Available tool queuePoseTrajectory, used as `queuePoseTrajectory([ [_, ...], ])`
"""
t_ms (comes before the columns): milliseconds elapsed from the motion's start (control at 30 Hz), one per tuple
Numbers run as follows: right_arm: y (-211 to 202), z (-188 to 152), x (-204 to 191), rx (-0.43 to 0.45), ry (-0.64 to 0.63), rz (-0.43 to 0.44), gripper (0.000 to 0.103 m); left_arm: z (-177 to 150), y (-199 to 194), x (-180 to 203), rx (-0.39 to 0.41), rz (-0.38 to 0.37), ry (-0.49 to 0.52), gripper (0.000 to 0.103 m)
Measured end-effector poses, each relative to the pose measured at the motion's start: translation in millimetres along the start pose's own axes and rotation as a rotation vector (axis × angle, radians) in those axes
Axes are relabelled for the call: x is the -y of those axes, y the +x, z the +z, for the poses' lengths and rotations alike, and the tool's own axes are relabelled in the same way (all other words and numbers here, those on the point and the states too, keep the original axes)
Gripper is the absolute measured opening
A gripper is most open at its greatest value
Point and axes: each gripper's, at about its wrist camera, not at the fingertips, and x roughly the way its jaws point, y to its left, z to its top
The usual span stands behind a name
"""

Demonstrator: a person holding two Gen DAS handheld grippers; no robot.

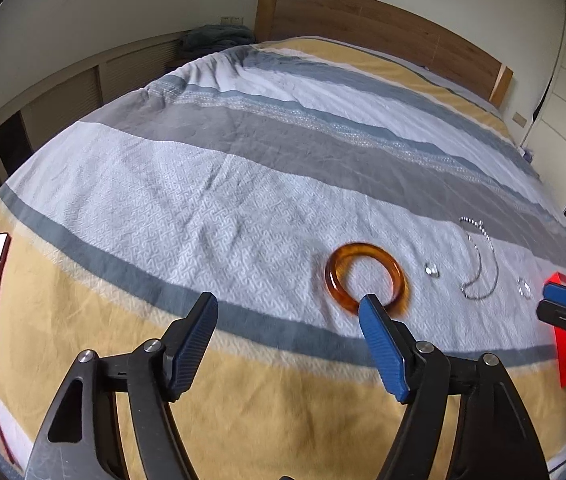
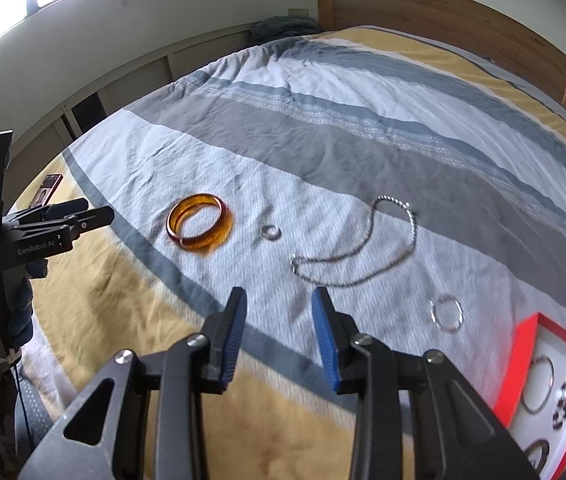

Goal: Organize jewelry
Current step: 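Move both open grippers back toward the amber bangle and second ring, then grasp the amber bangle rim with the left gripper while the right grasps the small silver ring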

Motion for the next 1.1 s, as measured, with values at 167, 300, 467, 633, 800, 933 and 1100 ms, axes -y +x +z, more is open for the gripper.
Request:
queuePoseTrajectory([
  [167,20,15,2,-0.001,-0.028,-0.002,0.033,8,17,1,-0.009,-0.047,-0.018,0.072],
  [300,42,25,5,-0.009,-0.046,0.006,0.033,10,34,10,-0.027,-0.053,0.009,0.072],
  [467,70,36,0,-0.024,-0.069,0.041,0.033,8,62,23,-0.075,-0.066,0.034,0.059],
  [633,100,39,-7,-0.056,-0.097,0.057,0.033,6,83,29,-0.108,-0.060,0.047,0.048],
  [800,121,38,-9,-0.085,-0.093,0.056,0.033,7,96,34,-0.122,-0.046,0.062,0.046],
  [933,130,37,-9,-0.096,-0.084,0.056,0.033,6,104,36,-0.132,-0.036,0.068,0.045],
  [1100,138,39,-8,-0.100,-0.060,0.063,0.032,4,109,39,-0.130,-0.020,0.085,0.045],
])
